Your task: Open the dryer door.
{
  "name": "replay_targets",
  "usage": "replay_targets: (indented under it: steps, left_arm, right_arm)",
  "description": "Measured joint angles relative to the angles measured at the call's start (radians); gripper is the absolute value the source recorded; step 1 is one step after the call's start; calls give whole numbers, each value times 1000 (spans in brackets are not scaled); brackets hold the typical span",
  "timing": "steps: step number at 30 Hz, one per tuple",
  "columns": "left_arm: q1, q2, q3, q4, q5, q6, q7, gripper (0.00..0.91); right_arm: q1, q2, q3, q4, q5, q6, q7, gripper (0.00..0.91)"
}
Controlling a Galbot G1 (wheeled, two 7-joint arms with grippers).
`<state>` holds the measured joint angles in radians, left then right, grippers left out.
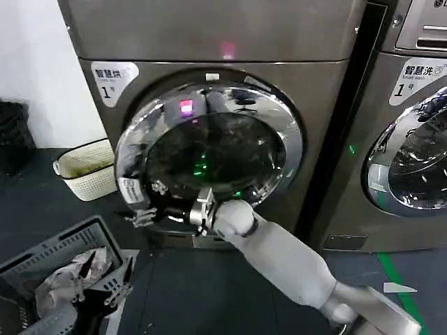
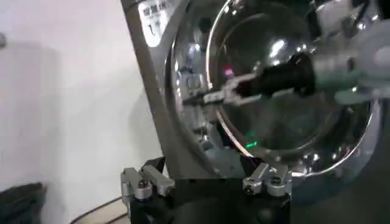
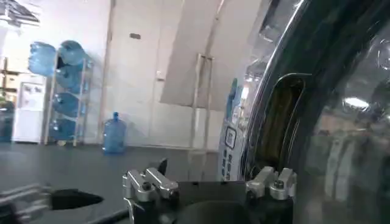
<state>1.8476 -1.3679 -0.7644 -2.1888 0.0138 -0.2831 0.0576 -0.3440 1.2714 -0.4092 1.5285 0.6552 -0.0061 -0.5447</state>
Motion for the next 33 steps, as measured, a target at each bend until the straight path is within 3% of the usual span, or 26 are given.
replay_targets:
  steps: [3,11,15,22,33]
  left_arm:
    - [-15,22,-59,16,-2,-9,39,907]
    - [-80,98,-212,53,-189,10,150,907]
    - [-119,152,-257,75,-293,68,191,907]
    - [-197,213,-267,90,-372,144,226,907]
    - [-304,286,-210,142,-382,166,276,907]
  right_arm:
    - [-9,-26,5,35,17,-6,-17,907]
    - [-35,-117,30,120,66,-28,-115,907]
    - [-53,-156,48,153,87,-44,-170,907]
    - [-91,-206,82,203,104,-59,-265,907]
    - [-166,-294,139,304,99,-54,-400,907]
